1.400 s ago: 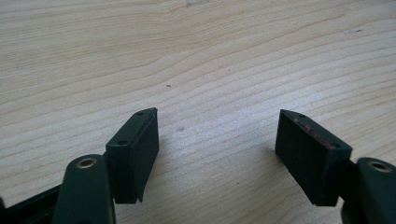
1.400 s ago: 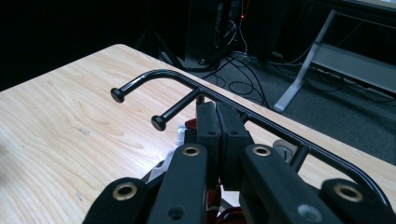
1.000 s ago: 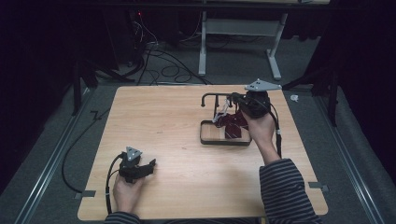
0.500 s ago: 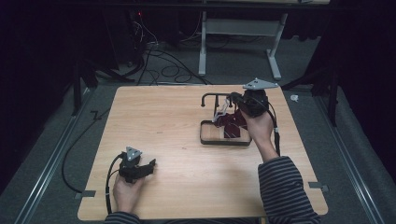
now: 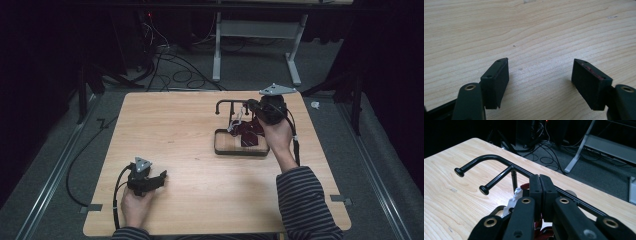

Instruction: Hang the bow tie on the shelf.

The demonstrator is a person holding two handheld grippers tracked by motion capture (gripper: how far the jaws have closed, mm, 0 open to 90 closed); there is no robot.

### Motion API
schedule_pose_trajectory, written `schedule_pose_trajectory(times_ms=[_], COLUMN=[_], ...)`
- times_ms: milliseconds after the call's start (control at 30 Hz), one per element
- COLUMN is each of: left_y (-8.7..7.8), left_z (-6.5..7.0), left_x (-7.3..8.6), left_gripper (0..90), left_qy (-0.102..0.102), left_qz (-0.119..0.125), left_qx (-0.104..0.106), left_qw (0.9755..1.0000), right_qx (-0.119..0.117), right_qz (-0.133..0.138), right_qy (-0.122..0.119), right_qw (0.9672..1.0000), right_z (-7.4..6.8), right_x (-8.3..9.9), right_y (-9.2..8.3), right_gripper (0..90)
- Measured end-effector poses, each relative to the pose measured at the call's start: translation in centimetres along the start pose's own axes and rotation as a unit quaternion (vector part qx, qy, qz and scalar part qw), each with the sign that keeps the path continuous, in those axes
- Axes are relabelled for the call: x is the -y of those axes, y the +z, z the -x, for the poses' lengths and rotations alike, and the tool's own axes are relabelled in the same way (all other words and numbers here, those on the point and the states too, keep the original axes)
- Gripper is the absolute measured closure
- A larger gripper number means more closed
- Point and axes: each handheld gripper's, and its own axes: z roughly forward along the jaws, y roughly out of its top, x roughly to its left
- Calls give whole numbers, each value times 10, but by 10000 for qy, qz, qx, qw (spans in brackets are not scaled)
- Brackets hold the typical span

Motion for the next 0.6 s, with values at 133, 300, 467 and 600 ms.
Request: schedule_pose_trajectory(times_ms=[133, 300, 467, 600], left_y=[0, 0, 0, 0], left_z=[0, 0, 0, 0], left_x=[0, 0, 0, 0], left_gripper=[307, 307, 307, 306], left_qy=[-2, -3, -6, -3], left_qz=[2, 3, 4, 3], left_qx=[3, 3, 4, 4], left_qw=[10000, 10000, 10000, 10000], right_qx=[28, 23, 39, 34], right_qz=[-9, -49, -13, 29], right_qy=[-6, 26, 33, 1], right_qw=[10000, 10000, 10000, 10000], right_z=[0, 0, 1, -1], right_x=[0, 1, 1, 0], right_y=[0, 0, -1, -5], right_gripper=[900, 900, 893, 889])
